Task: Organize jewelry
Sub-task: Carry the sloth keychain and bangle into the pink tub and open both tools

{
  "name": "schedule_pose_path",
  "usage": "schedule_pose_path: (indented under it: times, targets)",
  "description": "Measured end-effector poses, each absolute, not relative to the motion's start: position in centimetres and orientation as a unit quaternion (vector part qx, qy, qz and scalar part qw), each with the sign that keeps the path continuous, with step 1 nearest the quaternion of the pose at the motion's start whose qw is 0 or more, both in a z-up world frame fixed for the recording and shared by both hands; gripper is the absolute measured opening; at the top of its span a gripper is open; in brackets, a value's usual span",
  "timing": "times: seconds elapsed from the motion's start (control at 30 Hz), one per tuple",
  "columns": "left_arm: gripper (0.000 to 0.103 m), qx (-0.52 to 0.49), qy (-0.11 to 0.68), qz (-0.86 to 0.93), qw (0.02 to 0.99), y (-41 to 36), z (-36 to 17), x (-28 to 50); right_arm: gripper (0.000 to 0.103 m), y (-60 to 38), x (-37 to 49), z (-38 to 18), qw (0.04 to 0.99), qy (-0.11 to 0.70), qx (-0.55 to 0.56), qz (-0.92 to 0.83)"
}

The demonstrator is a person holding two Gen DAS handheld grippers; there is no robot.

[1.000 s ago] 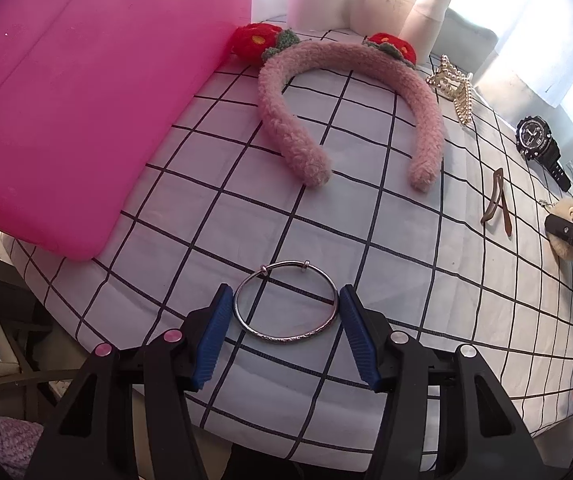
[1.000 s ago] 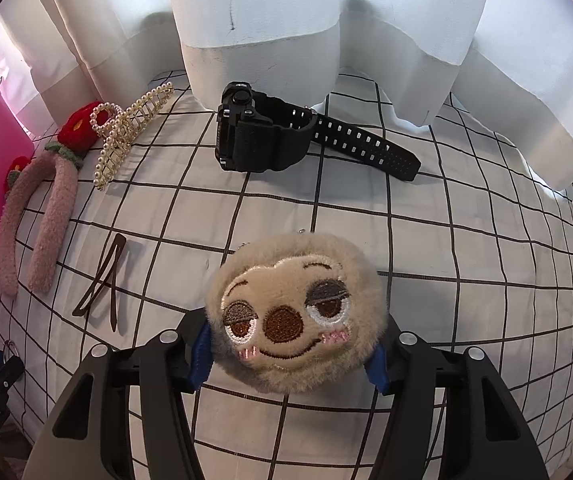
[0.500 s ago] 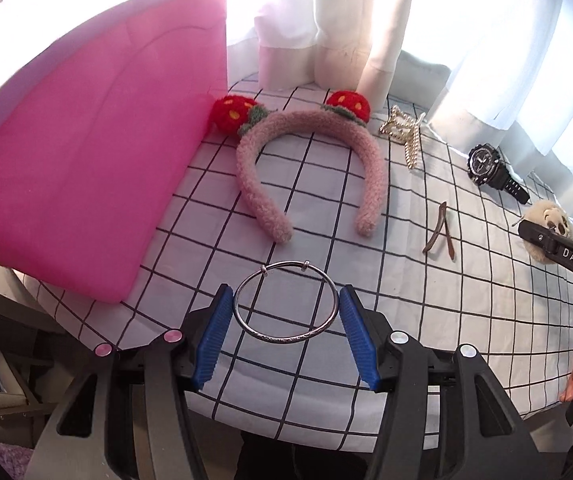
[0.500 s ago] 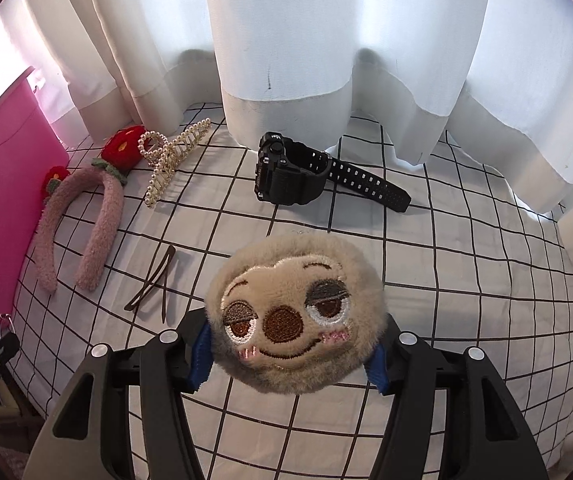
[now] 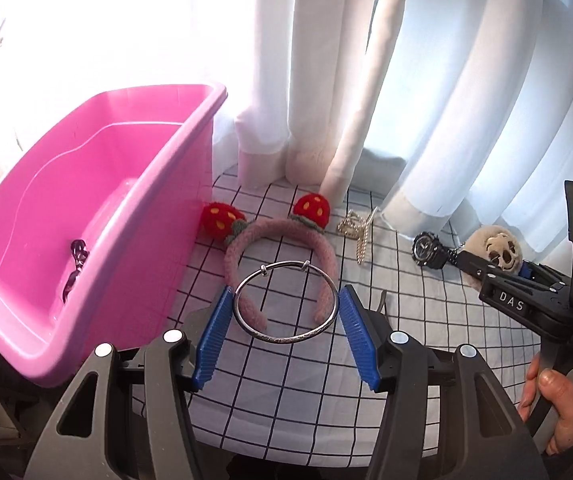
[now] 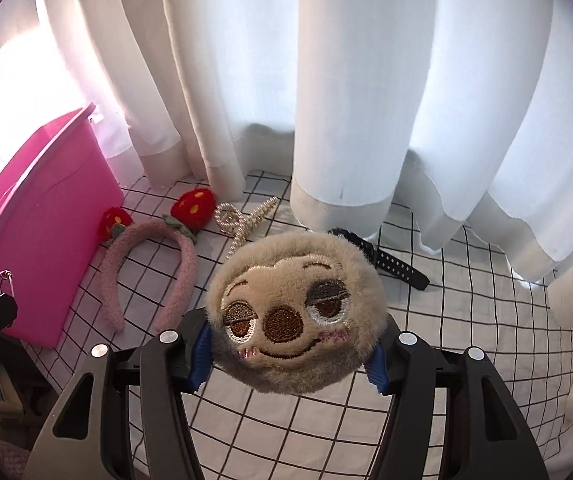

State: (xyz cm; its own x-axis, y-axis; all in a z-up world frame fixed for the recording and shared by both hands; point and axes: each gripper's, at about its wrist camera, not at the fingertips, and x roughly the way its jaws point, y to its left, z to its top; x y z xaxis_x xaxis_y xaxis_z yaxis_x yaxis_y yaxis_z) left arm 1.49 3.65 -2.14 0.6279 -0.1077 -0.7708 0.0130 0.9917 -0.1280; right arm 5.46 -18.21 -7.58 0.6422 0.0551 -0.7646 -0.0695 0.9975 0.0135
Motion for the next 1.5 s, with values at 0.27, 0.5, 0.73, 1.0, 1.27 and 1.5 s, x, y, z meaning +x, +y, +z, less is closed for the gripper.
schedule_pose_path:
  times: [0.27,0.5,0.73,1.0,1.27,1.5]
  targets:
    - [0.053,-0.081,0.391,0.01,0.917,10.2,2.8,3.6,0.058,-9.8,7.5,-0.5,0.925,0.361,-0.034,0.116]
    - [0.054,-0.085,0.386,0.097,0.913,18.5,3.5,4.8,0.058,0.0,10.1,2.2,0.916,0.342,-0.066,0.2]
    - [0.054,-0.116,0.424,0.138,0.888,25.2,0.7,6.5,0.058,9.5,12.9,1.2,0.888,0.36,-0.127,0.256]
    - [0.054,-0.134,0.476,0.141,0.858,28.1,-2.6,8.5,0.058,15.2,16.3,-3.4,0.849,0.427,-0.174,0.257]
    - [0.078,-0.132,0.486,0.148,0.851,28.4,-3.3,8.7,0.066,16.2,17.6,-4.9,0.84,0.453,-0.18,0.239]
    - [0.085,-0.137,0.492,0.149,0.847,28.6,-3.4,8.6,0.068,16.9,17.8,-5.3,0.844,0.451,-0.182,0.225]
